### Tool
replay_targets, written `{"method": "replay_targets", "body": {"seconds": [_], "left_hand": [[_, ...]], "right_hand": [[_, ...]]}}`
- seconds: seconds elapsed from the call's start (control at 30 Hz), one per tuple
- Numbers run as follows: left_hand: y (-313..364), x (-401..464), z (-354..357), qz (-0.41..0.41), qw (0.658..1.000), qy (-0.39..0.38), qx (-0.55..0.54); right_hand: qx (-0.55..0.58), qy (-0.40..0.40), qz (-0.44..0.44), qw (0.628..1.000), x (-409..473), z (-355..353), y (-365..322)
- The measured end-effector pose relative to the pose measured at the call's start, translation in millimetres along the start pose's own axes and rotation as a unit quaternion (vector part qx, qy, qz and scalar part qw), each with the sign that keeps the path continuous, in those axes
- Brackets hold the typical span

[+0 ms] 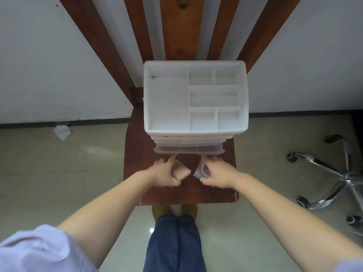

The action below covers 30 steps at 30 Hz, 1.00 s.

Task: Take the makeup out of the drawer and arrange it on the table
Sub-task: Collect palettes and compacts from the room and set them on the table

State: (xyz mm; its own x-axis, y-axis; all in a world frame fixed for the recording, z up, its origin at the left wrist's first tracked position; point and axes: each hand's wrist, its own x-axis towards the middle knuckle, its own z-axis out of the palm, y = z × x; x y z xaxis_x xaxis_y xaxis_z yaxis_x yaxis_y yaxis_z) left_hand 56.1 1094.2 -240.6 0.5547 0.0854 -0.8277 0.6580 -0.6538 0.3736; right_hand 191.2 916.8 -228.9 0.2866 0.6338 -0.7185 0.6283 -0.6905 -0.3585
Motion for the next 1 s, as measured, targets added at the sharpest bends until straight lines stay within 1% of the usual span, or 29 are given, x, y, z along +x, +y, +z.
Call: {"method": "replay_targets", "body": {"seconds": [0.13, 0.27, 0.37, 0.47, 0.57, 0.63, 0.7, 0.77, 0.83, 0.9, 1.0], "left_hand": [[3.6, 14.7, -20.5, 0.013, 0.998, 0.046, 0.033], [2.6, 3.5, -24.4, 0.021, 0.998, 0.040, 0.048], [-3.7, -28.2, -21.4, 0.018, 0.998, 0.038, 0.035], [-12.3, -78.0, -20.0, 0.004, 0.996, 0.082, -0.016], [-23.1, -133.3, -14.9, -0.013, 0.984, 0.163, -0.070], [-30.5, -170.0, -11.1, -0.037, 0.967, 0.228, -0.104], [-37.8, -204.9, -3.0, -0.061, 0.943, 0.303, -0.125], [-44.2, -239.6, 11.7, -0.085, 0.909, 0.383, -0.139], [-47.9, -273.0, 33.9, -0.124, 0.871, 0.446, -0.165], [-50.9, -303.5, 62.1, -0.171, 0.832, 0.491, -0.194], [-50.1, -346.4, 113.9, -0.245, 0.785, 0.522, -0.227]], "right_hand": [[-0.014, 0.020, 0.003, 1.000, 21.0, -26.8, -7.5], [-0.027, -0.003, 0.019, 0.999, 15.6, -31.0, -17.7], [-0.030, -0.012, 0.017, 0.999, -5.8, -30.7, -34.4], [-0.042, 0.007, -0.012, 0.999, -34.5, -35.1, -63.0], [-0.056, 0.041, -0.068, 0.995, -57.2, -43.4, -96.4], [-0.079, 0.074, -0.117, 0.987, -68.2, -49.1, -120.6], [-0.132, 0.111, -0.179, 0.969, -76.1, -54.2, -144.6], [-0.178, 0.133, -0.243, 0.944, -85.2, -59.2, -171.3], [-0.214, 0.142, -0.308, 0.916, -97.6, -60.7, -198.0], [-0.247, 0.137, -0.364, 0.887, -113.3, -57.5, -227.0], [-0.300, 0.121, -0.433, 0.842, -139.9, -39.8, -266.7]]}}
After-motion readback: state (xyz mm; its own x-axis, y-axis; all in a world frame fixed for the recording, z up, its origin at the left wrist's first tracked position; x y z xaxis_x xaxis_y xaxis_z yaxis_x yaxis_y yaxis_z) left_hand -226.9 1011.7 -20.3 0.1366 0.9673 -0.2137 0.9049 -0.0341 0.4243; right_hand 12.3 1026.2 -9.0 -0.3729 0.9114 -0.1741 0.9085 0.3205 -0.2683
